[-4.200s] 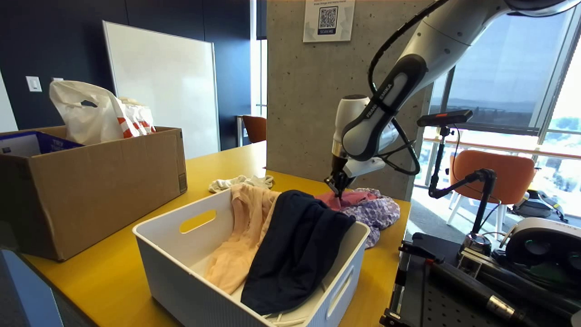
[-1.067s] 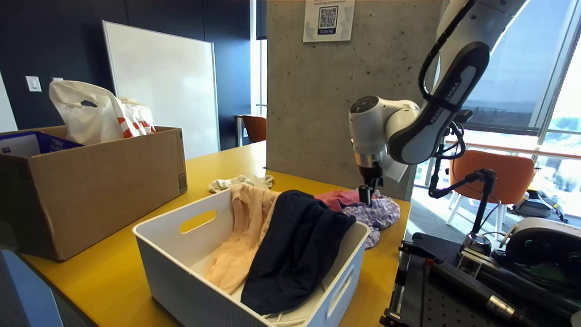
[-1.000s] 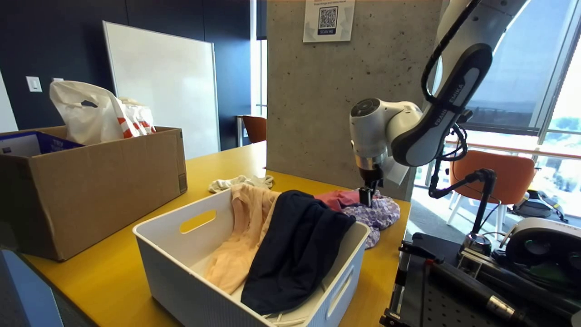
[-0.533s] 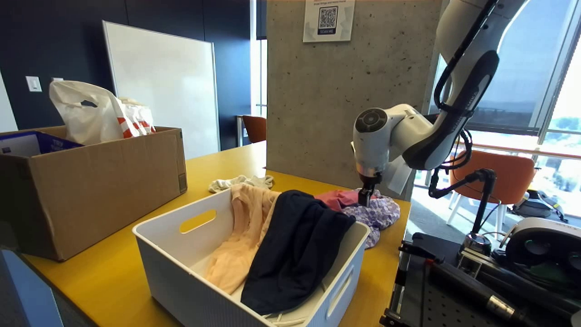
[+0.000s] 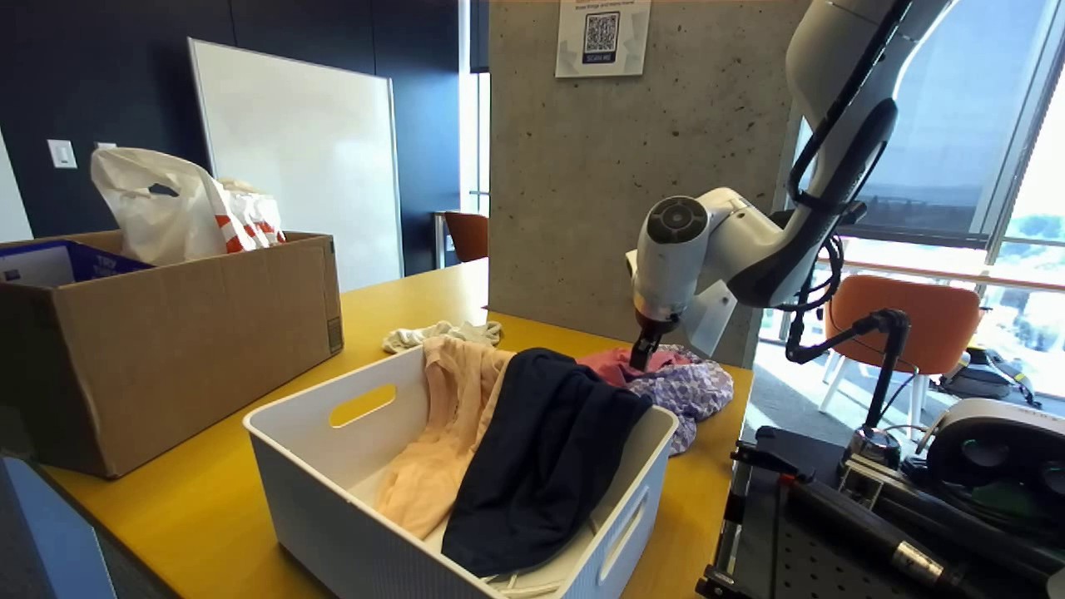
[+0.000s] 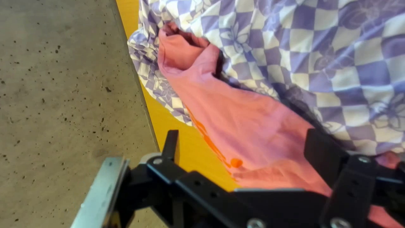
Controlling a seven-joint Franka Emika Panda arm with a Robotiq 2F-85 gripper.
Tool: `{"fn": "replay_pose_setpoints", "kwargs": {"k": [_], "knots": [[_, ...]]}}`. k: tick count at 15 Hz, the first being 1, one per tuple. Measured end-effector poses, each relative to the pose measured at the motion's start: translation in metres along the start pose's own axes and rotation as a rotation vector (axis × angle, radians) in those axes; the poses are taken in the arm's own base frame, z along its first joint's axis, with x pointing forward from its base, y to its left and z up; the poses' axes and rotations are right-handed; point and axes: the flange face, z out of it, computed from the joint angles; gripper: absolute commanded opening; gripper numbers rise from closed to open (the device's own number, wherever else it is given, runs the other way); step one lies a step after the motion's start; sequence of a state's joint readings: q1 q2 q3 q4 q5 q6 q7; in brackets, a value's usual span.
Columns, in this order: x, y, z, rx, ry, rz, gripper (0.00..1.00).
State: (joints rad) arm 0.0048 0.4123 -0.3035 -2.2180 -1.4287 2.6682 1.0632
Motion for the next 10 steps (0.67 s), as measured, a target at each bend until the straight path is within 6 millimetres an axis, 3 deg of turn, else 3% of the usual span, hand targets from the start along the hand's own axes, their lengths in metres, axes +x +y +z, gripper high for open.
{"fn": "replay_pose_setpoints", "kwargs": {"k": [10], "knots": [[0.007,-0.038,-0.002,0.053,0.028,-0.038,1.00]]}}
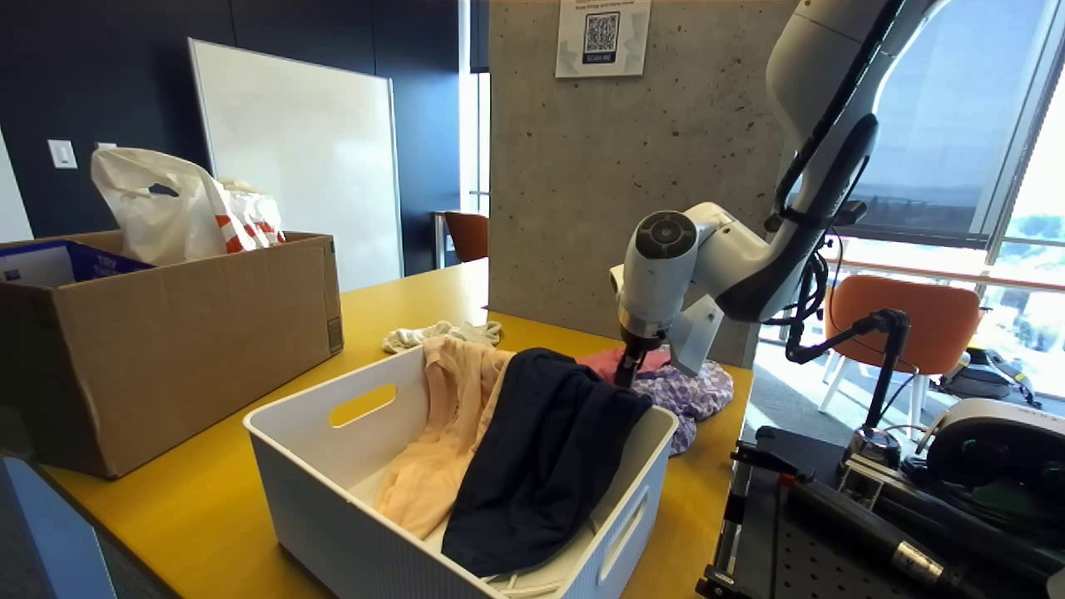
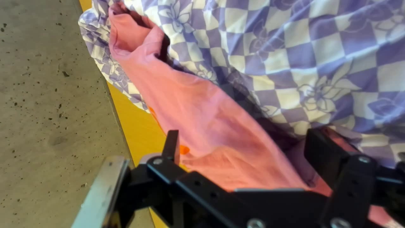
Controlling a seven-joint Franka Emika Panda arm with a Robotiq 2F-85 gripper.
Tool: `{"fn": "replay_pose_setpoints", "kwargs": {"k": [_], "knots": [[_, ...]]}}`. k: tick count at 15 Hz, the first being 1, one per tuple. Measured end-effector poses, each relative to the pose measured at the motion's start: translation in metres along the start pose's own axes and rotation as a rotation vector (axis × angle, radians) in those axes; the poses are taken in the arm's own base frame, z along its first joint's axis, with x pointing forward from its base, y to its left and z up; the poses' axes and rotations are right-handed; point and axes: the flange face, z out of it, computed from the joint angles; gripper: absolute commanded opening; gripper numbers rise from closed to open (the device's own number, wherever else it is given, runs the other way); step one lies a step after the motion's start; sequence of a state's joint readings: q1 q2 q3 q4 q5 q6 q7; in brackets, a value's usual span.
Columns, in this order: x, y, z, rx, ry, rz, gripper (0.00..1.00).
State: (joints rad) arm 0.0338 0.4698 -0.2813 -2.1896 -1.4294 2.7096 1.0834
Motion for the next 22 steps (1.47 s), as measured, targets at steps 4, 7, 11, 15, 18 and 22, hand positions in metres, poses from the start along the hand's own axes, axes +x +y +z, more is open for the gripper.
{"fn": "replay_pose_setpoints", "kwargs": {"k": [4,7,11,15,18,22], "knots": [[-0.008,0.005,0.014,-0.013,-0.025,0.012,1.00],[-0.015,0.018,0.023,-0.040,-0.028,0.036,1.00],[-0.015,0.032,0.030,-0.079,0.006,0.120,1.00],[-0.010,0.022,0.036,-0.088,0.036,0.194,1.00],[-0.010,0.012,0.042,-0.093,0.058,0.231,0.65],[-0.013,0.008,0.046,-0.100,0.085,0.259,0.34]]}}
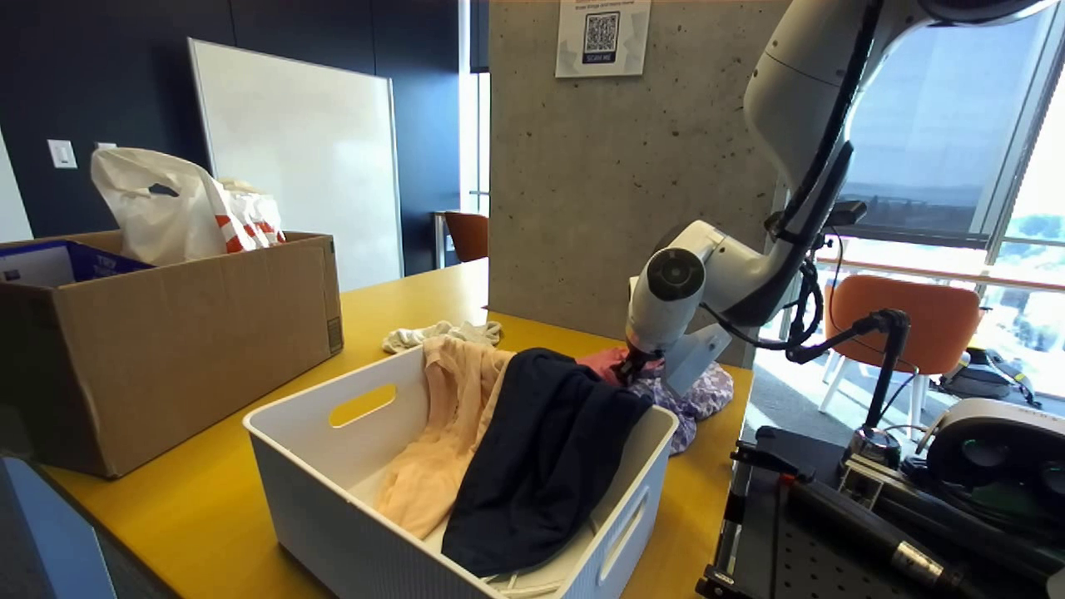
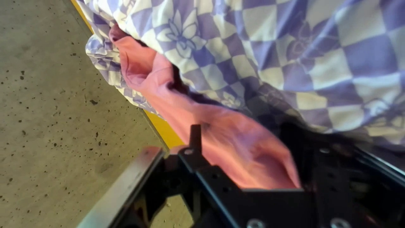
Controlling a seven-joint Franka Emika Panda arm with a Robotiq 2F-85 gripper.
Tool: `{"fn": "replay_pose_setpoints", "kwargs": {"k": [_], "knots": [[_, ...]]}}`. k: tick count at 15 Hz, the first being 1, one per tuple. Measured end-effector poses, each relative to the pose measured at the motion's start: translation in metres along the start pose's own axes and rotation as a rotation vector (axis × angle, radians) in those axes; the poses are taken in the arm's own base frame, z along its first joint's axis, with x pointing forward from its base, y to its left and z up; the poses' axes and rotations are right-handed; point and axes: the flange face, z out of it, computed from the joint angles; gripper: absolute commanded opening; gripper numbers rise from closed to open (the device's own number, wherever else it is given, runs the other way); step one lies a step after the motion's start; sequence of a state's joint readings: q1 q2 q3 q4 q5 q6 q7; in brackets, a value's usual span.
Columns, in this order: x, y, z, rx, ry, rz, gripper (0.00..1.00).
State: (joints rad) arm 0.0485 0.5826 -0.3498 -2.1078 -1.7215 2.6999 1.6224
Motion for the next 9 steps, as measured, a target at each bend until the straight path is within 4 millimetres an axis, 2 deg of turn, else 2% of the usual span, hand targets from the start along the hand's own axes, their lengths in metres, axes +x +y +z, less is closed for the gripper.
{"fn": "replay_pose_setpoints", "kwargs": {"k": [3,5,9], "knots": [[-0.0016,0.0010,0.0007,-0.008,0.018,0.017,0.12],[-0.0037,0.0021,0.0004,-0.016,0.031,0.027,0.00],[-0.0066,0.0100,-0.0033,-0.058,0.055,0.057,0.01]]}}
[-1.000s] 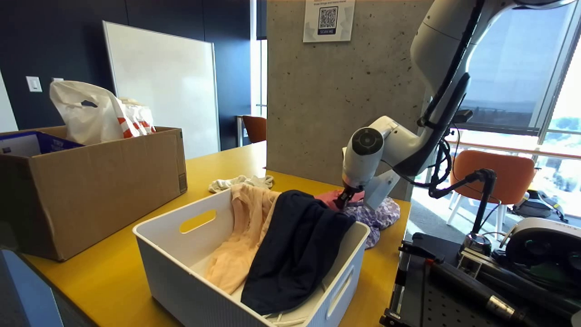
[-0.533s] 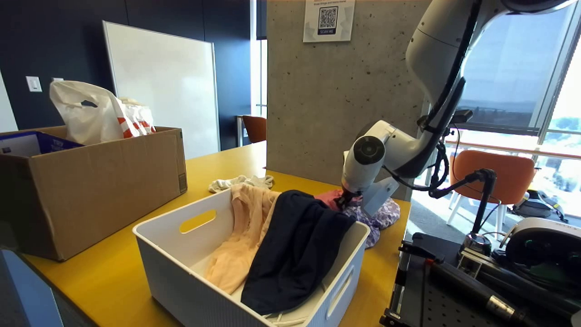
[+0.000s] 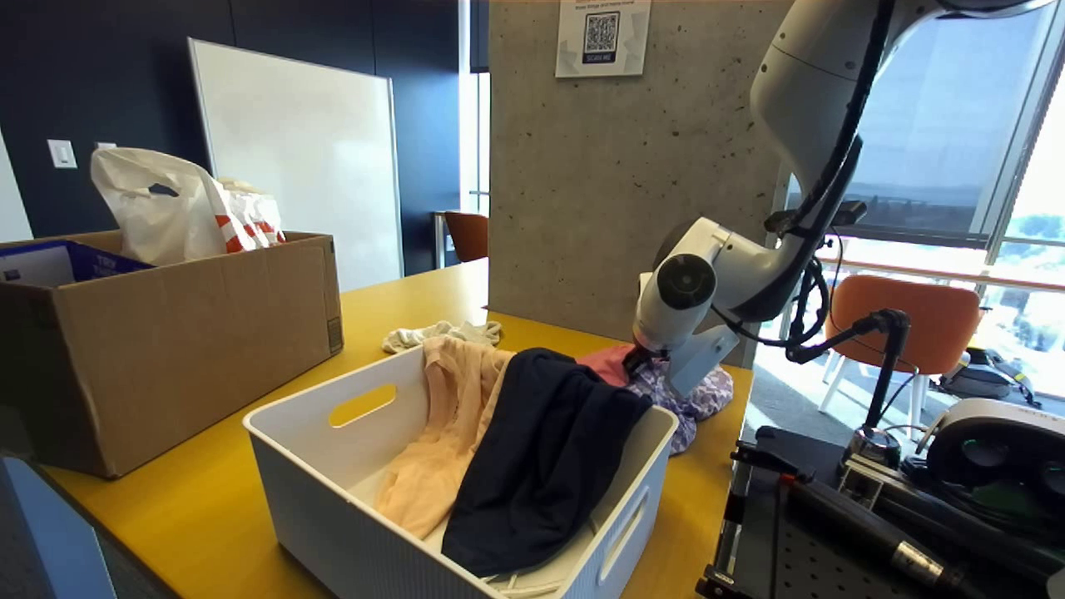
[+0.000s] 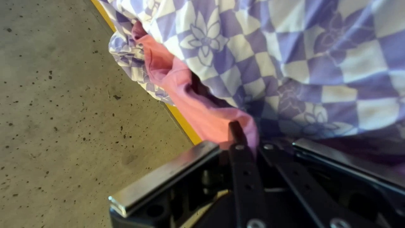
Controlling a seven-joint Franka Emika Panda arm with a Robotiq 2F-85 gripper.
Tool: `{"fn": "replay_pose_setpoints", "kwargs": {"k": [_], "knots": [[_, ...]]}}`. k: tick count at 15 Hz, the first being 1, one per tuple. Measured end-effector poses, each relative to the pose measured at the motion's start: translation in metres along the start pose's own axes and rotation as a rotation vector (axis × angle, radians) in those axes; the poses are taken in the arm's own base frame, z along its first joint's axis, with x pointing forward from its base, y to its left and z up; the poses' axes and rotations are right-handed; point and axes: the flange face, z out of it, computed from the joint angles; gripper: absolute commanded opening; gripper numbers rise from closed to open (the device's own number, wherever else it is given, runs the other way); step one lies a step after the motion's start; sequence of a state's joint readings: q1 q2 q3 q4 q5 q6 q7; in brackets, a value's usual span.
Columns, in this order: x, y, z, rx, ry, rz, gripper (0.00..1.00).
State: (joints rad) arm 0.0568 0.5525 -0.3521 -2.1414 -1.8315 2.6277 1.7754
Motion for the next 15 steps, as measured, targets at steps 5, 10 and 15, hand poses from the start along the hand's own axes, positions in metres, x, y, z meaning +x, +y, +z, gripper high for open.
{"fn": "replay_pose_setpoints", "kwargs": {"k": [5,10,15], "knots": [[0.009,0.033,-0.020,-0.096,0.058,0.072,0.01],[0.019,0.077,-0.032,-0.128,0.065,0.209,0.01],[0.008,0.072,-0.031,-0.115,0.045,0.241,0.35]]}}
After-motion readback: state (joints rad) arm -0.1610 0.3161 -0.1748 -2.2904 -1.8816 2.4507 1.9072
